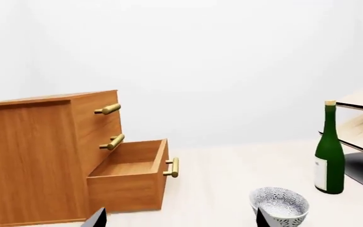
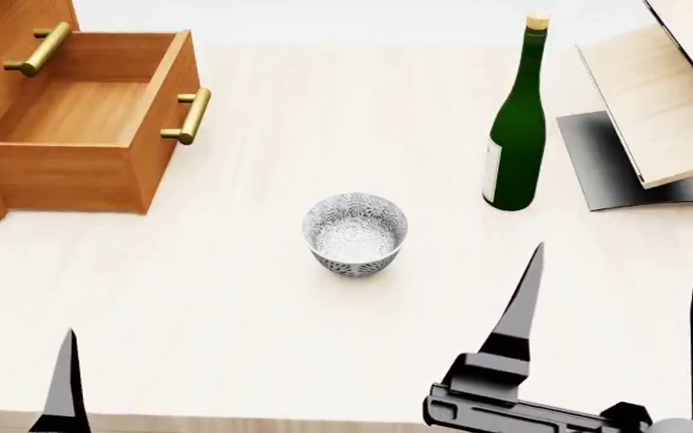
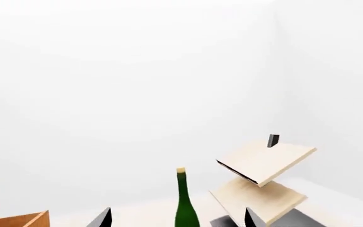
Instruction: Put the bowl in the bottom drawer of the cabinet and close it.
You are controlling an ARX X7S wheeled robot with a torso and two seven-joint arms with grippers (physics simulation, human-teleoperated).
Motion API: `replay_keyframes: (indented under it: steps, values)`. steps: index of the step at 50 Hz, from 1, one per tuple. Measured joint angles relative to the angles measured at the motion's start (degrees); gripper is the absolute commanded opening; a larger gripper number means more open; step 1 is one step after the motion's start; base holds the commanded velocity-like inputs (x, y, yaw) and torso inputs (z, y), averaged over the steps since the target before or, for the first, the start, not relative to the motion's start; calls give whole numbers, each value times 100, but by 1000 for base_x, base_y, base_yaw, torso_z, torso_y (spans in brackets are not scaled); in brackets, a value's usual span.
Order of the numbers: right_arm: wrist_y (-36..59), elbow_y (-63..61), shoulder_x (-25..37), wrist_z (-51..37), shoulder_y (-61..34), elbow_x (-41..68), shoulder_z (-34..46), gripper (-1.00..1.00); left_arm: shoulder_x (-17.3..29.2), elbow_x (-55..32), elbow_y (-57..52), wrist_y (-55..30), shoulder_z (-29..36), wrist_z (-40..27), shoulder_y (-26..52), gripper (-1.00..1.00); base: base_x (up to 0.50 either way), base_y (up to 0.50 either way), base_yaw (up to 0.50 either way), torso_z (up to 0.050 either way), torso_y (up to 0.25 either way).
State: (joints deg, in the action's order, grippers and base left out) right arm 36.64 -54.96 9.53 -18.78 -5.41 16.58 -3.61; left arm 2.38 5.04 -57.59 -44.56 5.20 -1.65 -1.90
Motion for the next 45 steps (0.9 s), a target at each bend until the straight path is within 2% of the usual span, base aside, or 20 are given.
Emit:
replay_keyframes:
  steps: [8, 45]
  values:
    - [256, -175, 127, -101, -15, 74, 53, 100, -55, 120, -122, -171, 58, 76, -42, 100, 115, 0, 0, 0, 0]
    - [410, -205, 336, -293, 24, 483, 20, 100, -63, 236, -210, -355, 256, 145, -107, 100, 500, 0, 0, 0, 0]
